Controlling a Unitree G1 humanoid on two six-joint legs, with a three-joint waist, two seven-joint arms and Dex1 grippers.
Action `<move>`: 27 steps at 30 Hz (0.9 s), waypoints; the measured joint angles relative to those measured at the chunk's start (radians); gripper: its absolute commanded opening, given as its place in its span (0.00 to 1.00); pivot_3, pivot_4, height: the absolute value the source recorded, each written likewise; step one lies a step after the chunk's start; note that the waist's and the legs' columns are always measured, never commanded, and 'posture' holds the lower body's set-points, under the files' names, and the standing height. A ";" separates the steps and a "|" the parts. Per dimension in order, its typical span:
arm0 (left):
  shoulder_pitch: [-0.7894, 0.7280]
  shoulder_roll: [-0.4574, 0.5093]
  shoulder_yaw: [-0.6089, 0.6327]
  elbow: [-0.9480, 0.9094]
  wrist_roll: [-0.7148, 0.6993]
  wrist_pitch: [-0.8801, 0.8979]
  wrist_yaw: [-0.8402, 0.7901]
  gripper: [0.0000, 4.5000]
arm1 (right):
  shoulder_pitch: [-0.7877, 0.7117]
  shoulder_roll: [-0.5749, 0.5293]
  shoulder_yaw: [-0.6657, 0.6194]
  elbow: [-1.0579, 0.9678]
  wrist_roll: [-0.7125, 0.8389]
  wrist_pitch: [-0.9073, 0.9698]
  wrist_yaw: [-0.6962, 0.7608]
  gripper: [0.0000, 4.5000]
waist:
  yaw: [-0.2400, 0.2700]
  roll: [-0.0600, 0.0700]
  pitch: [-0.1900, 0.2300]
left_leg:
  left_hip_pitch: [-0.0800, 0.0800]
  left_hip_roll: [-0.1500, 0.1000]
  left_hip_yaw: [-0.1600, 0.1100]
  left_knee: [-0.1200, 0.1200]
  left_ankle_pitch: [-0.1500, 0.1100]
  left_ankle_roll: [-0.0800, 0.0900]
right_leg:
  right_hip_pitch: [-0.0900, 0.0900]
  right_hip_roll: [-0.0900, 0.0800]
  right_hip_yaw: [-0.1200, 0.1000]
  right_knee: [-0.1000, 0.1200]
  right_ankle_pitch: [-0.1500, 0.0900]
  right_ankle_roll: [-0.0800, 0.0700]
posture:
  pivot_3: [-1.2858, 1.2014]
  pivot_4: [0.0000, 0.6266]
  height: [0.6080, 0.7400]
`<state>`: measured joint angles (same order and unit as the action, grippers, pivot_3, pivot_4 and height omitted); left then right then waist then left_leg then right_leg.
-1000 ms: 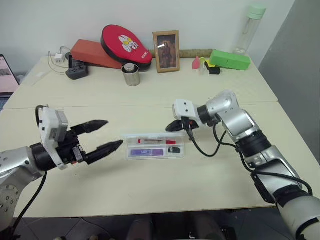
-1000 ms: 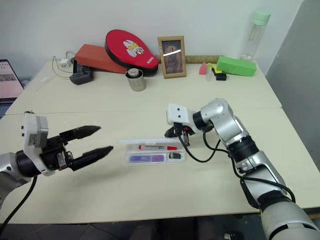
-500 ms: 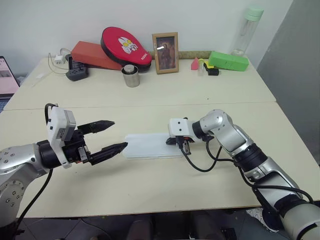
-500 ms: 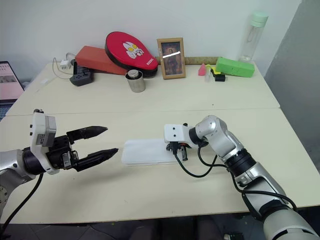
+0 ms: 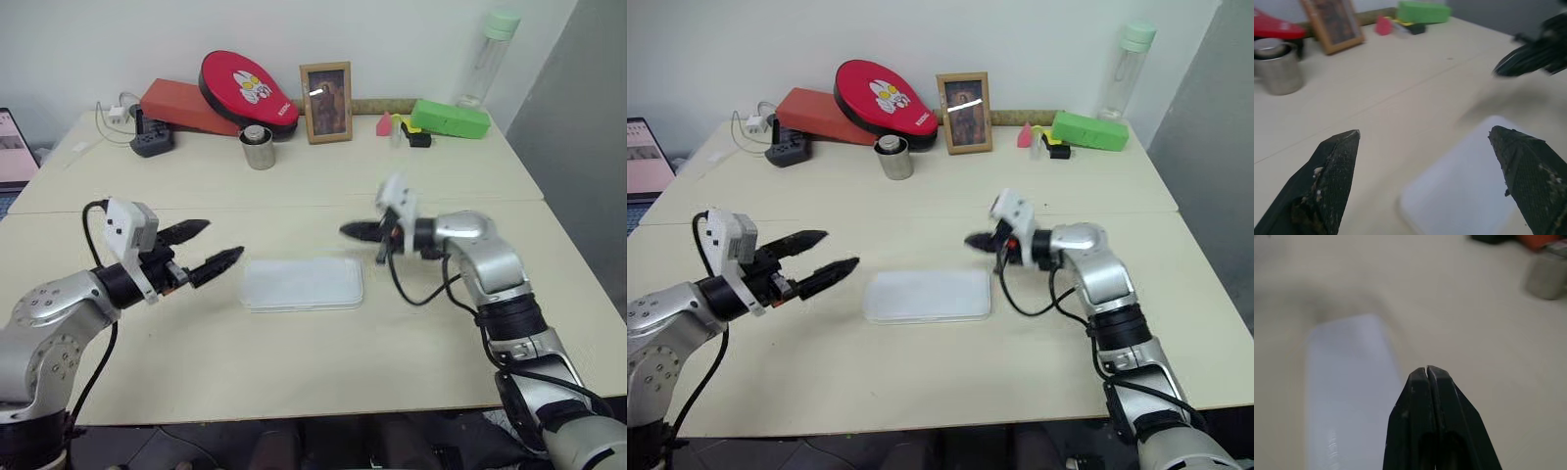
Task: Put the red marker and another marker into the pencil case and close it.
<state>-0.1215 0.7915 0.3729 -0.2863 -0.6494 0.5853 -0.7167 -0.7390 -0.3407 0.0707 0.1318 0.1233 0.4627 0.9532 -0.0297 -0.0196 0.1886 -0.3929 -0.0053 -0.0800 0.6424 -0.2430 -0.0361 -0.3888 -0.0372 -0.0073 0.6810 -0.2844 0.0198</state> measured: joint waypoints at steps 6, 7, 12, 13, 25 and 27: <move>-0.039 -0.022 -0.015 0.175 0.108 -0.096 0.030 1.00 | 0.088 -0.049 -0.104 -0.005 0.043 0.033 -0.109 0.30 | 0.001 0.000 0.000 | -0.002 -0.001 0.000 0.000 0.000 0.000 | -0.001 -0.001 0.000 -0.001 0.000 0.000 | 0.52 0.24 1.00; -0.050 -0.022 -0.014 0.207 0.123 -0.118 0.034 1.00 | 0.116 -0.065 -0.118 -0.008 0.046 0.038 -0.121 0.35 | 0.002 0.000 0.000 | -0.002 -0.001 0.000 0.000 0.000 0.000 | -0.001 -0.001 -0.001 -0.001 0.000 0.000 | 0.52 0.24 1.00; -0.063 -0.026 -0.013 0.323 0.167 -0.181 0.025 1.00 | 0.214 -0.116 -0.156 -0.044 0.057 0.073 -0.173 0.58 | 0.000 0.000 0.000 | -0.003 0.000 0.001 0.000 0.000 0.000 | -0.001 -0.001 0.000 -0.001 0.000 0.000 | 0.52 0.24 1.00; -0.067 -0.029 -0.014 0.334 0.168 -0.183 0.021 1.00 | 0.220 -0.118 -0.156 -0.058 0.058 0.078 -0.176 0.66 | -0.002 0.000 0.000 | -0.002 0.000 0.001 0.000 0.000 0.000 | -0.001 -0.001 0.000 0.000 0.000 0.000 | 0.52 0.24 1.00; -0.129 -0.051 -0.058 0.421 0.204 -0.225 -0.023 1.00 | 0.254 -0.163 -0.156 -0.178 0.118 0.140 -0.193 0.99 | 0.001 0.000 0.000 | -0.003 0.000 0.001 0.001 0.000 0.000 | -0.001 -0.001 -0.001 -0.001 0.000 0.000 | 0.52 0.24 1.00; -0.130 -0.053 -0.058 0.422 0.204 -0.224 -0.026 1.00 | 0.264 -0.168 -0.156 -0.179 0.126 0.140 -0.195 0.99 | 0.001 0.000 0.000 | -0.003 0.000 0.001 0.001 0.000 0.000 | -0.001 -0.001 -0.001 -0.001 0.000 0.000 | 0.52 0.24 1.00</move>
<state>-0.2515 0.7385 0.3147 0.1354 -0.4453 0.3617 -0.7432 -0.4753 -0.5085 -0.0855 -0.0473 0.2493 0.6031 0.7584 -0.0290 -0.0196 0.1886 -0.3959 -0.0056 -0.0793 0.6429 -0.2431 -0.0358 -0.3898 -0.0377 -0.0083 0.6804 -0.2844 0.0200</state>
